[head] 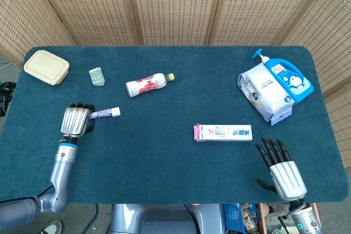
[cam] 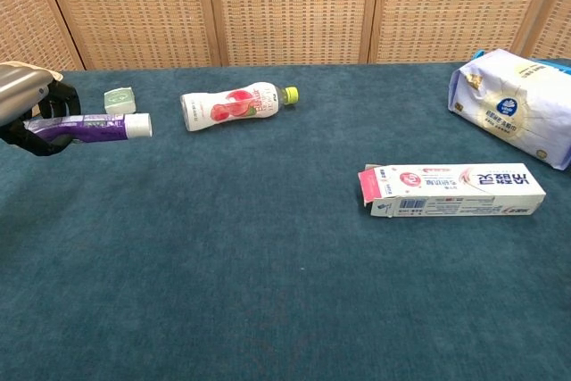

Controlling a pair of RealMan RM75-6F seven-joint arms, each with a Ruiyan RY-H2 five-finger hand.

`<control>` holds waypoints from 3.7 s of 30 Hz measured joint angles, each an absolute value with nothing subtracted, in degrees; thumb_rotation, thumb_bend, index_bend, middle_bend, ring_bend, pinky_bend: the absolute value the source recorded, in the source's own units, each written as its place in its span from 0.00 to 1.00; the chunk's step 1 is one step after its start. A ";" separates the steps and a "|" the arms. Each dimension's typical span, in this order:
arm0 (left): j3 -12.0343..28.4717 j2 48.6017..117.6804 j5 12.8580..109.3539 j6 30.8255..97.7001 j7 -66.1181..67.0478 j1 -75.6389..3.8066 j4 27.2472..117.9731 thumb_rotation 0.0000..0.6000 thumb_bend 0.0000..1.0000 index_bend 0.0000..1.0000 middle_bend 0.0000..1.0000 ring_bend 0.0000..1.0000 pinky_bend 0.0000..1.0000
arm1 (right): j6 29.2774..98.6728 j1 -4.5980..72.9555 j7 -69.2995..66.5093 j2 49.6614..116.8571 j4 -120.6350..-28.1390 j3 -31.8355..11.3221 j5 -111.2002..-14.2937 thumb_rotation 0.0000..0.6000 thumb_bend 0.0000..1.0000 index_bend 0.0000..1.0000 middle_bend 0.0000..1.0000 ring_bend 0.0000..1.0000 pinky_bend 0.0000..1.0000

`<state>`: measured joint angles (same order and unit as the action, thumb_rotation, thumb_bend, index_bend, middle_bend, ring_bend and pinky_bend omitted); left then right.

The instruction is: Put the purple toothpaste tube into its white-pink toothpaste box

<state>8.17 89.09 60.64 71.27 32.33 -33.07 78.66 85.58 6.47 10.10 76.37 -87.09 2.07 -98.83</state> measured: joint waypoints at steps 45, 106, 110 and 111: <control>7.44 80.68 72.66 74.09 33.98 -31.61 91.51 1.00 0.55 0.79 0.59 0.39 0.38 | 63.51 31.00 48.66 87.26 -97.49 -12.77 -52.09 1.00 0.00 0.09 0.00 0.00 0.00; 8.40 80.63 74.35 73.71 31.01 -30.27 91.17 1.00 0.55 0.79 0.59 0.39 0.38 | 68.25 33.43 34.33 96.91 -78.08 -9.18 -58.15 1.00 0.26 0.63 0.61 0.54 0.53; 8.46 80.48 74.87 73.84 30.45 -30.25 91.73 1.00 0.55 0.79 0.59 0.39 0.38 | 68.40 33.10 33.43 96.00 -81.23 -9.98 -58.02 1.00 0.26 0.63 0.61 0.54 0.53; 8.48 80.42 74.95 73.84 30.41 -30.26 91.93 1.00 0.55 0.79 0.59 0.39 0.38 | 68.28 33.00 32.87 95.70 -82.37 -10.33 -57.73 1.00 0.26 0.64 0.62 0.54 0.53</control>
<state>8.48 80.42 74.95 73.84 30.41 -30.26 91.93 68.28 33.00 32.87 95.70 -82.37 -10.33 -57.73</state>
